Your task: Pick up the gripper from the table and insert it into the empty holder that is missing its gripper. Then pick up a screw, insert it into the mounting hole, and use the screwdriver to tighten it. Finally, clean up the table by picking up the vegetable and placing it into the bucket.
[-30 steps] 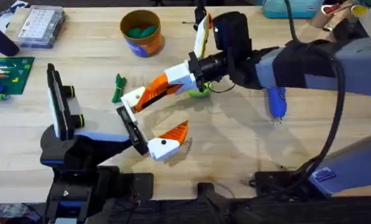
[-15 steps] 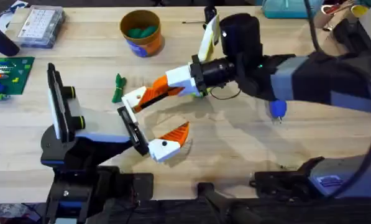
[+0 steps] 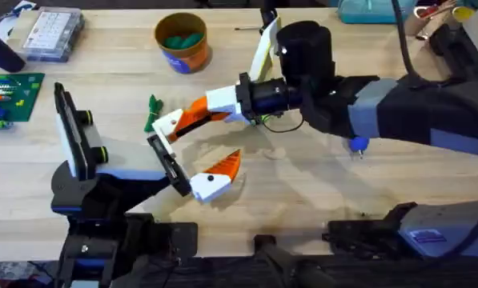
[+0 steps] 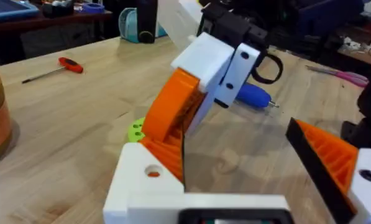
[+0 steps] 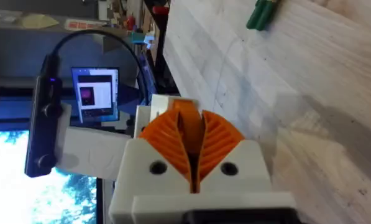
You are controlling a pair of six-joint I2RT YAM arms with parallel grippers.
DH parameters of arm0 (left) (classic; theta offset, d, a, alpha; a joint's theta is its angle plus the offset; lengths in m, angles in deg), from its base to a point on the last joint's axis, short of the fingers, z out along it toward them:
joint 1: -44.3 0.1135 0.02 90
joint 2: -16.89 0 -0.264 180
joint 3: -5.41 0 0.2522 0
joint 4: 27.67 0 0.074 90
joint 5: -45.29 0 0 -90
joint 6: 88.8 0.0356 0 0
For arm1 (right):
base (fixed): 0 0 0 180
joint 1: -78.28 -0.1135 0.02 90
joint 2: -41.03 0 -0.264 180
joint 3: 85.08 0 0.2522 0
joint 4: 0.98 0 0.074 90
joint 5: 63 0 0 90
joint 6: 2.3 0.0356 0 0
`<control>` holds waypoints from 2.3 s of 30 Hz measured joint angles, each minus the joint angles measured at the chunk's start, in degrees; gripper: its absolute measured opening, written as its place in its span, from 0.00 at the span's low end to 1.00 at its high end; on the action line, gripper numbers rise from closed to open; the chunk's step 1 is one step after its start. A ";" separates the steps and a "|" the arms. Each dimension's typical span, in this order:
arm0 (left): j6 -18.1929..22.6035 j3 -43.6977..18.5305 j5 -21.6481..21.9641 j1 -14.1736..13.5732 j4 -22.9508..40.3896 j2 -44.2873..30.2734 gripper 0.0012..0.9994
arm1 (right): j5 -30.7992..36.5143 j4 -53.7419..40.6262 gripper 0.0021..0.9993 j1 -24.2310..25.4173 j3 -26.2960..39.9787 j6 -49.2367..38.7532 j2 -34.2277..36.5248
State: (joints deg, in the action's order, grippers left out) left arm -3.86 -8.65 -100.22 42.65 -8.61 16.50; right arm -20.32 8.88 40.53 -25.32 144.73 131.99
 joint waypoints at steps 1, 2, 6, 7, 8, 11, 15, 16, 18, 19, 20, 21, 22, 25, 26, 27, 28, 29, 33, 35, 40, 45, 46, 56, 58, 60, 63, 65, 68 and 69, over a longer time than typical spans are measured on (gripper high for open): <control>-0.01 0.00 0.06 0.00 0.00 0.00 0.99 | 0.10 0.00 0.03 -0.01 0.00 0.01 -0.03; -0.01 0.00 0.07 0.00 0.00 0.00 0.99 | 0.15 0.00 0.03 -0.02 0.00 0.01 -0.05; 0.00 0.00 0.07 0.00 -0.01 -0.03 0.99 | 0.17 0.00 0.02 -0.03 0.00 0.00 -0.05; -0.01 0.00 0.06 0.00 0.00 -0.04 0.99 | 0.18 0.00 0.01 -0.03 0.00 0.05 -0.04; -0.02 0.00 0.06 0.00 0.00 -0.04 0.99 | 0.19 0.00 0.01 -0.03 0.00 0.15 -0.03; -0.02 0.00 0.07 0.00 0.00 -0.04 0.99 | 0.22 0.00 0.01 -0.03 0.00 0.21 -0.05; -0.02 0.00 0.05 -0.02 -0.01 -0.04 0.99 | 0.10 -0.02 0.01 -0.01 0.00 0.33 -0.05; -0.02 0.00 0.05 -0.02 -0.02 -0.04 0.99 | 0.10 -0.02 0.02 -0.02 0.00 0.33 -0.05; -0.01 0.00 0.08 -0.02 -0.01 -0.04 0.99 | 0.08 -0.04 0.05 -0.02 0.00 0.39 -0.05; 0.01 0.00 0.07 -0.02 -0.02 -0.04 0.99 | 0.06 -0.10 0.09 -0.03 0.00 0.43 -0.05; 0.03 0.00 0.07 -0.02 -0.02 -0.04 0.99 | 0.07 -0.18 0.12 -0.03 0.00 0.44 -0.04; 0.05 0.00 0.07 -0.02 -0.02 -0.04 0.99 | 0.07 -0.31 0.15 -0.03 0.00 0.49 -0.03; 0.08 0.00 0.06 -0.02 -0.03 -0.04 0.99 | 0.00 -0.44 0.18 -0.03 -0.01 0.63 -0.04; 0.28 0.00 0.02 -0.02 -0.04 -0.04 0.99 | -0.20 -0.67 0.23 -0.03 -0.05 0.65 -0.04; 0.31 0.00 0.02 -0.02 -0.04 -0.04 0.99 | -0.30 -0.72 0.24 -0.03 -0.07 0.67 -0.02; 0.34 0.00 0.00 -0.02 -0.04 -0.04 0.99 | -0.31 -0.75 0.25 -0.03 -0.07 0.70 -0.02; 0.38 0.00 -0.03 -0.02 -0.04 -0.04 0.99 | -0.33 -0.76 0.25 -0.03 -0.09 0.69 -0.02; 0.45 -0.01 -0.08 -0.02 -0.04 -0.04 0.99 | -0.35 -0.76 0.25 -0.01 -0.09 0.68 -0.02; 0.54 -0.02 -0.21 -0.02 -0.02 -0.03 0.99 | -0.55 -0.89 0.28 0.07 -0.11 0.69 -0.02; 0.67 -0.02 -0.27 -0.02 -0.02 -0.04 0.99 | -0.76 -0.95 0.30 0.19 -0.11 0.70 -0.02; 1.16 -0.02 -0.53 -0.02 0.00 -0.04 0.99 | -1.32 -1.06 0.35 0.58 -0.23 0.85 0.04; 1.60 -0.04 -0.91 -0.21 0.04 -0.04 0.99 | -2.25 -1.28 0.42 1.38 -0.49 0.84 0.12; 1.62 -0.04 -1.01 -0.26 0.04 -0.02 0.99 | -2.39 -1.33 0.44 1.52 -0.53 0.87 0.19; 2.73 -0.07 -3.01 -0.93 0.24 0.09 0.99 | -2.08 -1.58 0.69 2.82 -0.76 1.06 0.96; 3.05 -0.07 -3.71 -1.16 0.31 0.09 0.99 | -1.83 -1.78 0.77 3.25 -0.79 1.22 1.08; 3.24 -0.07 -4.07 -1.22 0.34 0.09 0.99 | -1.69 -1.84 0.90 3.97 -0.85 1.23 1.16; 3.35 -0.07 -4.58 -1.22 0.44 0.09 0.99 | -1.60 -1.86 0.99 5.41 -0.90 1.26 1.16; 3.45 -0.07 -4.76 -1.22 0.46 0.09 0.99 | -1.68 -1.91 0.99 6.52 -0.92 1.26 1.16; 3.54 -0.07 -4.76 -1.22 0.46 0.09 0.99 | -1.83 -2.13 0.99 8.34 -0.92 1.26 1.16; 3.54 -0.07 -4.77 -1.22 0.46 0.09 0.99 | -1.83 -2.15 0.99 8.68 -0.92 1.26 1.16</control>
